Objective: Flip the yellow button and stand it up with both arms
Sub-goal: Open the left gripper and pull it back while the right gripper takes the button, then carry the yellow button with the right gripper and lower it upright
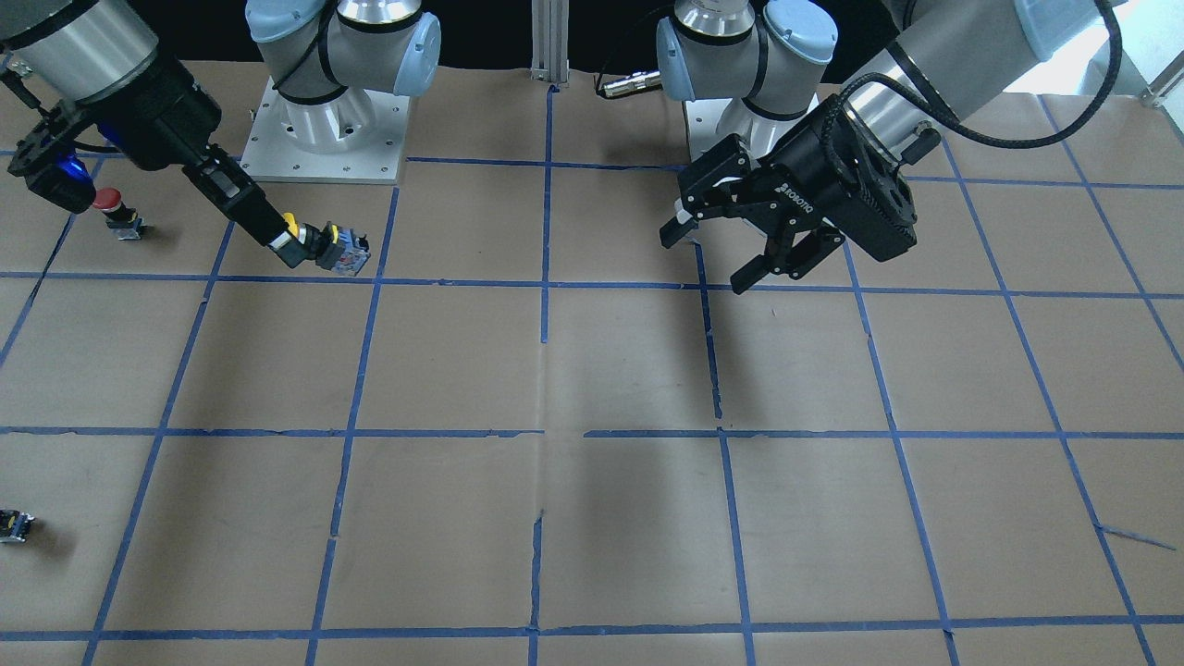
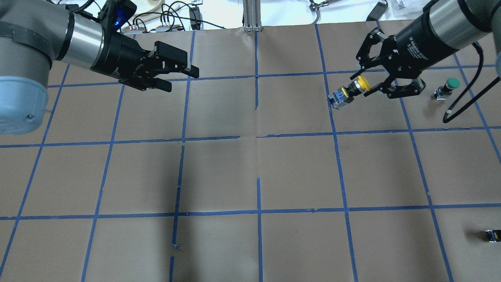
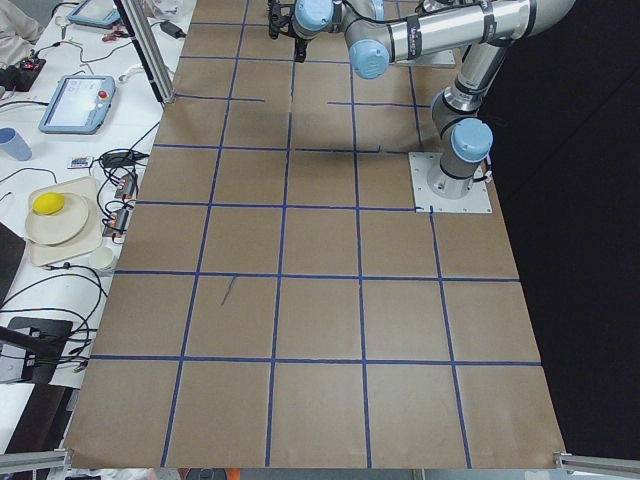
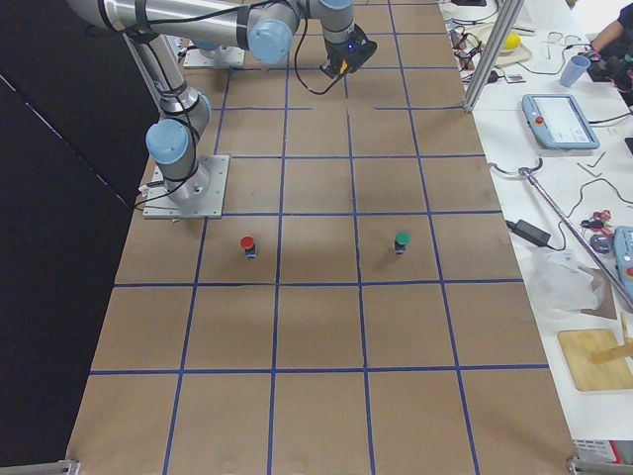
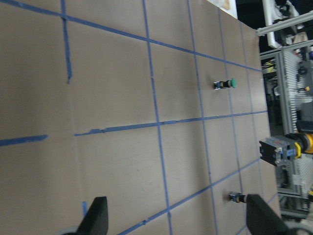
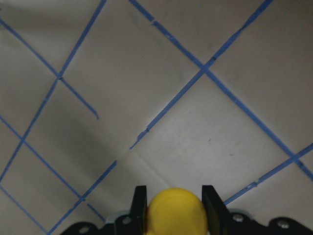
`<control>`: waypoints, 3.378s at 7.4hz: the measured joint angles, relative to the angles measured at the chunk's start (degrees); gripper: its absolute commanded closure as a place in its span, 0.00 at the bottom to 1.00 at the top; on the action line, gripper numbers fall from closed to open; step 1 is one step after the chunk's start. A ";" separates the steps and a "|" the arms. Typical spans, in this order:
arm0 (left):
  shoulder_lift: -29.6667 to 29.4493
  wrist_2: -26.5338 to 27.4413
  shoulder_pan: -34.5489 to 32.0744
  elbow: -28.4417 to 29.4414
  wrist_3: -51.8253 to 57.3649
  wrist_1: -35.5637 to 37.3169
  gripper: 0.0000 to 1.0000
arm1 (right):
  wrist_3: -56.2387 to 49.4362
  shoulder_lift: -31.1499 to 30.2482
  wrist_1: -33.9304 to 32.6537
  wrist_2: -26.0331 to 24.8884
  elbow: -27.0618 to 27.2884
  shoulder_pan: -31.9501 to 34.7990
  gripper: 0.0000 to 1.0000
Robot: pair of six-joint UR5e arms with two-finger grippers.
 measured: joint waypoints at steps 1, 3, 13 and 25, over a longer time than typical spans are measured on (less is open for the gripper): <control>-0.20 9.93 -1.59 1.34 0.24 -0.05 0.00 | -1.97 0.01 1.91 -5.32 0.18 -1.95 0.92; 0.06 26.14 -4.62 2.27 -0.25 -0.57 0.00 | -3.60 0.06 3.04 -14.35 2.42 -7.22 0.92; 0.70 31.17 -3.48 6.33 -9.64 -10.89 0.00 | -5.12 14.88 -30.97 -40.62 14.74 -17.94 0.89; 0.66 30.72 -3.45 6.34 -9.23 -10.21 0.00 | -5.55 23.78 -45.21 -43.99 16.24 -18.37 0.66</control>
